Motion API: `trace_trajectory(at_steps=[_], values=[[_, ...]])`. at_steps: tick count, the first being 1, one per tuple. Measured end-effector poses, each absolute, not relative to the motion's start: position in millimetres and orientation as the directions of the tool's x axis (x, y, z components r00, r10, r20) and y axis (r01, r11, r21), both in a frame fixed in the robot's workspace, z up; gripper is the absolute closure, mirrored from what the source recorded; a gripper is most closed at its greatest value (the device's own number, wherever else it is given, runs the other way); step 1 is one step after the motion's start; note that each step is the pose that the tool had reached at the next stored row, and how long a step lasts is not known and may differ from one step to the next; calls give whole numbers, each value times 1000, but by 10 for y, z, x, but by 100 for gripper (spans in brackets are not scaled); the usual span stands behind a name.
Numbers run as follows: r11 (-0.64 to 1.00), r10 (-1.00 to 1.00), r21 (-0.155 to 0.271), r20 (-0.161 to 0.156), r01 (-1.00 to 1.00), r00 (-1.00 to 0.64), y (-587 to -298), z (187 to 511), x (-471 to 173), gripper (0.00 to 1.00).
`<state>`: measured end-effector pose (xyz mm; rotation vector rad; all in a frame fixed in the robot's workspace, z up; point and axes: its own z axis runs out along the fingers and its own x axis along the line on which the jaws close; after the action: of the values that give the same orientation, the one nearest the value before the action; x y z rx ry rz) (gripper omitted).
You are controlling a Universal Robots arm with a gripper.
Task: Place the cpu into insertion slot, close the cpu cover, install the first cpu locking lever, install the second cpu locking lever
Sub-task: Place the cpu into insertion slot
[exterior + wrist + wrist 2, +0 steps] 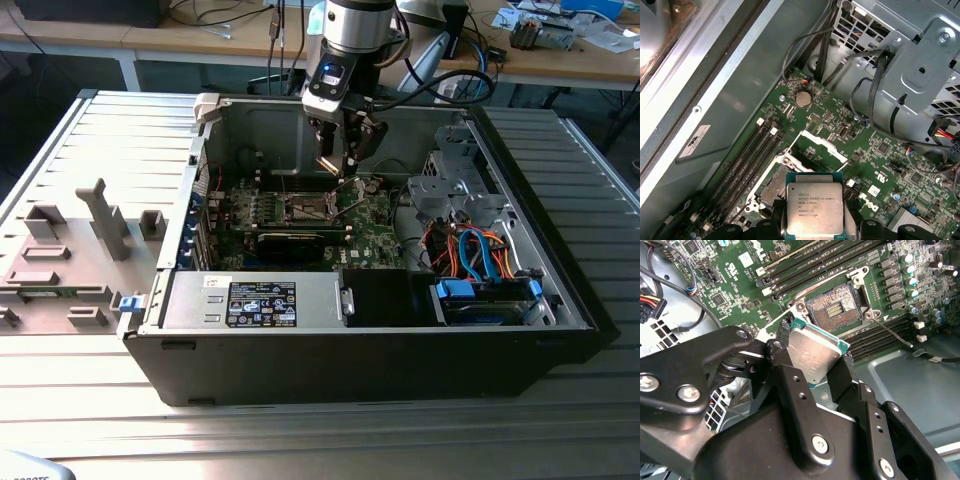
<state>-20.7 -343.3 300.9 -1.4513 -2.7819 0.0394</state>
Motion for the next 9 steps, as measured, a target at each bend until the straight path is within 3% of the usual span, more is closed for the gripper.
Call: trace_trajectory(at_steps=[9], values=[[565,825,-24,-9,824,-566,-3433,3009,-207,46]])
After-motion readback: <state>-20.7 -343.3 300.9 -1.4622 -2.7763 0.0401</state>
